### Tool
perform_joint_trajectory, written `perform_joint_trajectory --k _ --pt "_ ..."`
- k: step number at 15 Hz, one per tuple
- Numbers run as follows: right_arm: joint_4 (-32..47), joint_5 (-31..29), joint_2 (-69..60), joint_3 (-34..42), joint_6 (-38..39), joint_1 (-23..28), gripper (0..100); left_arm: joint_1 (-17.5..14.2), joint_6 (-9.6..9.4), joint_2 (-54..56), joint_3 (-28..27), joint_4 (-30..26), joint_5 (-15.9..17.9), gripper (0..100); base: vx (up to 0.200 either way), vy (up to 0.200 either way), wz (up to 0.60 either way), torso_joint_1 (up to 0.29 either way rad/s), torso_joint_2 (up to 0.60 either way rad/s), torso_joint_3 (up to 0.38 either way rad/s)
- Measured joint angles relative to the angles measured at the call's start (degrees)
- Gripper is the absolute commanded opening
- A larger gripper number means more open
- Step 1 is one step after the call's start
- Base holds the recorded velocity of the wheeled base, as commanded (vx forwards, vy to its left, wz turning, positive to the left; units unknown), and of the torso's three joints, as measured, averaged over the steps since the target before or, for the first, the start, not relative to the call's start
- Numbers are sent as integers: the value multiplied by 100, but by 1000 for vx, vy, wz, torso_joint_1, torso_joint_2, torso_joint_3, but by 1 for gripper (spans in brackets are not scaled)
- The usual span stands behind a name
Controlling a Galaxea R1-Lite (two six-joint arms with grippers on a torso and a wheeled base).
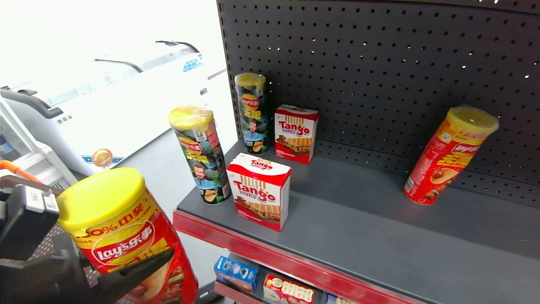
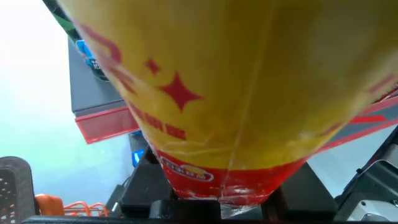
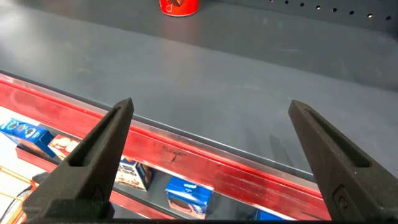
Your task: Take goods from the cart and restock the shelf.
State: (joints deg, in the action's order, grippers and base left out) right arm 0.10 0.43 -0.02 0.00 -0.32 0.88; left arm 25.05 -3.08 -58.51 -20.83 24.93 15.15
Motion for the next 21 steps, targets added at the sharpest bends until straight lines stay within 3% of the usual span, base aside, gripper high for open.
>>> perform_joint_trajectory --k 2,6,11,21 --pt "0 0 0 0 0 0 100 61 0 85 -5 -13 9 0 0 0 0 0 0 0" --pt "-7 0 0 0 -1 5 100 276 0 141 -16 -2 6 0 0 0 -600 2 -1 1" --pt "1 0 0 0 0 -2 100 322 0 151 2 -2 6 0 0 0 -600 4 4 2" --pt "0 1 0 0 -1 2 100 267 9 262 59 -17 -13 0 0 0 0 0 0 0"
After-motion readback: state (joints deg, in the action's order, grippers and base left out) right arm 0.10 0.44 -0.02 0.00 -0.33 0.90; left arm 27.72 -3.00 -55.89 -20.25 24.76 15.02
